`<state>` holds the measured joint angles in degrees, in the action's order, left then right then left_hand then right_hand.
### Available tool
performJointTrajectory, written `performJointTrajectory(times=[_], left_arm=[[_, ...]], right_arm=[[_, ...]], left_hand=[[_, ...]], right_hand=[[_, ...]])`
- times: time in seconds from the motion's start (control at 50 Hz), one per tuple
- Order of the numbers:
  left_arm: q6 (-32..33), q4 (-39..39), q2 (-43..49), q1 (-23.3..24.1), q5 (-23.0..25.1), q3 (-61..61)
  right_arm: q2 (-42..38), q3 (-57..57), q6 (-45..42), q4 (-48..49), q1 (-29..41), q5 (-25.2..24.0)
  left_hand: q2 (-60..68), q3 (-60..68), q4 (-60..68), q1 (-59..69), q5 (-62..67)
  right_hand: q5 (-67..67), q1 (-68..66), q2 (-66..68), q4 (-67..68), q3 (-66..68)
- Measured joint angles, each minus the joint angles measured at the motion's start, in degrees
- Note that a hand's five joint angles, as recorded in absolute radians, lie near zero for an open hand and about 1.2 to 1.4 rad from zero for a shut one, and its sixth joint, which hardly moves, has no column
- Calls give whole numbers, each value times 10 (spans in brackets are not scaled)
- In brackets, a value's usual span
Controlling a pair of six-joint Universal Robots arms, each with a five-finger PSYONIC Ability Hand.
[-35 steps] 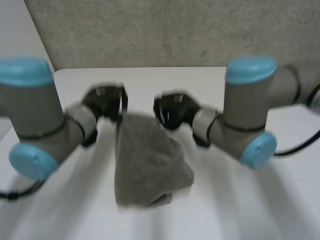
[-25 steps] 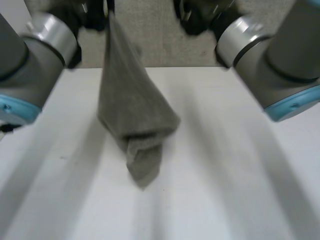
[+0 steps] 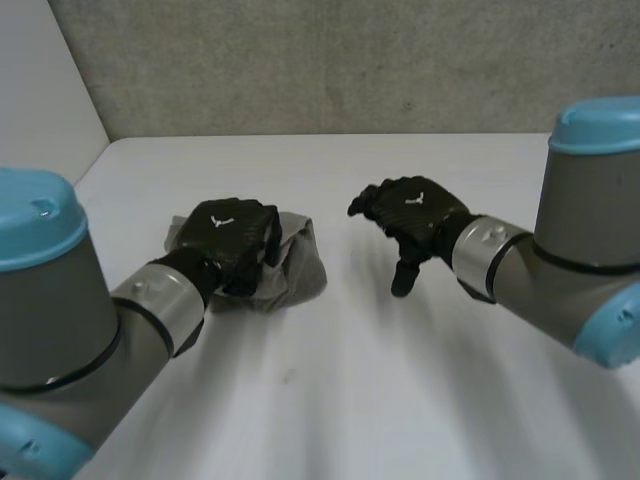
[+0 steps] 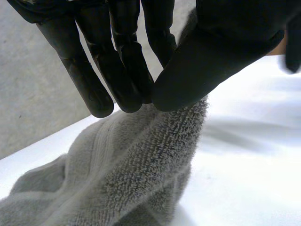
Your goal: Fold the towel.
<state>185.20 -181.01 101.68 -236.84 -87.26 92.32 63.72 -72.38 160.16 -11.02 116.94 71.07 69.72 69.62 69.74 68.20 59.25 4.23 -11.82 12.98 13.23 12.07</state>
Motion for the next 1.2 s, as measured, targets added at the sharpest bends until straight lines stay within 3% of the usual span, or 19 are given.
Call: performJointTrajectory(times=[0.18, 0.26, 0.36, 0.4, 0.44, 0.46, 0.48, 0.5, 0.54, 0.58, 0.62, 0.7, 0.74, 0.88, 1.02, 1.08, 1.12, 1.18, 1.2], left_arm=[[14, 18, -109, 28, -6, 18], [15, 19, -165, 38, -7, 25], [16, 20, -198, 49, -6, 26], [19, 20, -203, 51, -7, 25], [27, 20, -203, 52, -7, 22], [27, 20, -203, 52, -7, 22], [33, 19, -201, 51, -7, 20], [40, 18, -197, 49, -7, 18], [61, 12, -180, 37, -11, 9], [72, 8, -170, 29, -14, 2], [97, -6, -141, 6, -24, -19], [114, -20, -111, -13, -35, -45], [122, -37, -73, -26, -47, -83], [98, -51, -16, -12, -73, -124], [57, -47, 17, 39, -78, -80], [46, -45, 27, 68, -77, -36], [43, -44, 31, 85, -76, -8], [43, -44, 32, 98, -75, 17], [44, -44, 31, 106, -74, 35]], right_arm=[[-87, 100, 143, 0, -3, -56], [-154, 140, 218, 4, 22, -107], [-223, 182, 268, 5, 61, -133], [-239, 193, 276, 2, 71, -133], [-259, 221, 285, -3, 86, -121], [-259, 221, 285, -3, 86, -121], [-260, 230, 286, -4, 88, -114], [-258, 245, 286, -6, 89, -99], [-233, 277, 273, -4, 78, -51], [-223, 284, 267, -2, 73, -38], [-162, 301, 230, 17, 45, 19], [-95, 296, 189, 50, 23, 55], [-21, 264, 151, 89, 9, 68], [67, 142, 103, 79, 4, 21], [70, 42, 23, 3, 10, -2], [63, 5, -31, -29, 8, -1], [58, -16, -63, -44, 3, 2], [55, -31, -81, -52, -4, 5], [54, -47, -93, -56, -13, 6]], left_hand=[[0, 0, 0, 0, 1], [0, 0, 0, 0, 1], [0, 0, 0, 0, 1], [0, 0, 0, 0, 1], [0, 0, 0, 0, 1], [0, 0, 0, 0, 1], [0, 0, 0, 0, 1], [0, 0, 0, 0, 1], [0, 0, 0, 0, 1], [0, 0, 0, 0, 1], [0, 0, 0, 0, 1], [0, 0, 0, 0, 1], [0, 0, 0, 0, 1], [0, 0, 0, 3, 2], [0, 0, 0, 3, 3], [0, 0, 0, 3, 3], [0, 0, 0, 3, 3], [0, 0, 0, 3, 3], [0, 0, 0, 3, 3]], right_hand=[[0, 0, 0, 0, 0], [0, 0, 0, 0, 0], [13, -17, 21, 15, 18], [86, -95, 102, 91, 106], [298, -315, 344, 324, 341], [298, -315, 344, 324, 341], [424, -409, 470, 462, 466], [472, -429, 523, 516, 519], [495, -429, 541, 545, 545], [498, -429, 541, 547, 545], [498, -429, 541, 548, 548], [501, -429, 541, 549, 553], [504, -429, 541, 549, 553], [505, -429, 541, 549, 559], [506, -429, 541, 550, 559], [468, -398, 486, 496, 506], [342, -290, 346, 345, 355], [342, -290, 346, 345, 355], [280, -250, 299, 287, 300]])
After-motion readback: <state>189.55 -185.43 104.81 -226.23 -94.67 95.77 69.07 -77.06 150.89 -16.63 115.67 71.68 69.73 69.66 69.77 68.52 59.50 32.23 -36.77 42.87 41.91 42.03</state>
